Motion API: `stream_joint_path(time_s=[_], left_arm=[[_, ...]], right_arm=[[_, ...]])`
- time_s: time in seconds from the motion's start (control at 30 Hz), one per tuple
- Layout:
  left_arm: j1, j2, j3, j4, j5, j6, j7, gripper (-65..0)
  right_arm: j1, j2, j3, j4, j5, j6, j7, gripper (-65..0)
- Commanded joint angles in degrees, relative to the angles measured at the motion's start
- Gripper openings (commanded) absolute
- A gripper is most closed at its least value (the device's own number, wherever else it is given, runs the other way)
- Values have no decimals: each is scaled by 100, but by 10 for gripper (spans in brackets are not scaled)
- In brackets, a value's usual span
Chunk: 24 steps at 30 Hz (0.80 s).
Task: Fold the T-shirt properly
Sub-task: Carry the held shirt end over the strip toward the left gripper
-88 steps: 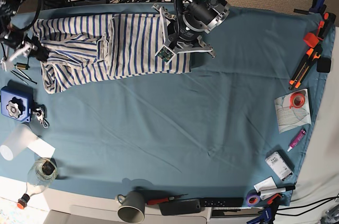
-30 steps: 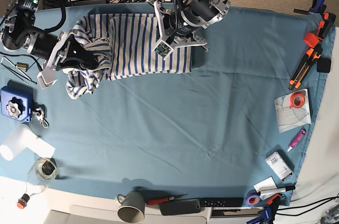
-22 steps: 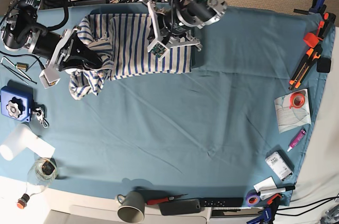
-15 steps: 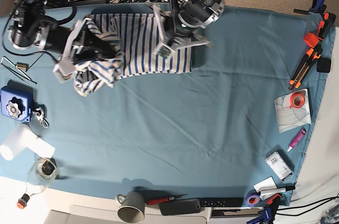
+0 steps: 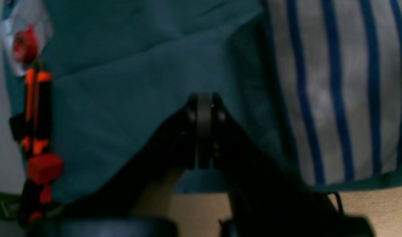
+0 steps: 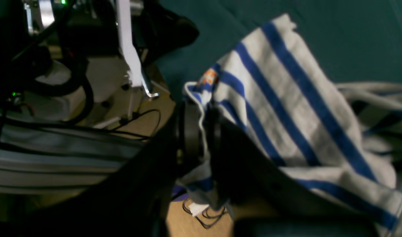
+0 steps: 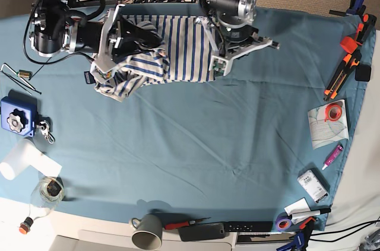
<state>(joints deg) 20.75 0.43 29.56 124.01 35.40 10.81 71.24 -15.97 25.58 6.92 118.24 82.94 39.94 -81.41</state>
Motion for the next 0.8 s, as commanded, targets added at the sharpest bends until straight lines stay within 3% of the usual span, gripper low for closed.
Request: stream_joint_path(time_s=[0.0, 0.17, 0.3, 0.53, 0.77], left_arm=[[96, 39, 26, 195, 216, -4, -52, -650], [437, 35, 26, 748, 509, 297, -66, -650], [748, 35, 26, 1099, 511, 317, -157, -650], [1005, 37, 26, 1099, 625, 378, -201, -650], [988, 39, 26, 1099, 645, 378, -227, -650]], right_arm=[[96, 79, -44, 101, 206, 6, 141, -650], [339, 76, -573, 101, 206, 6, 141, -650], [570, 74, -1036, 90, 199, 6, 141, -650], [1034, 59, -1725, -236, -1097, 6, 141, -650], [1543, 57, -2671, -831, -1231, 6, 141, -650]])
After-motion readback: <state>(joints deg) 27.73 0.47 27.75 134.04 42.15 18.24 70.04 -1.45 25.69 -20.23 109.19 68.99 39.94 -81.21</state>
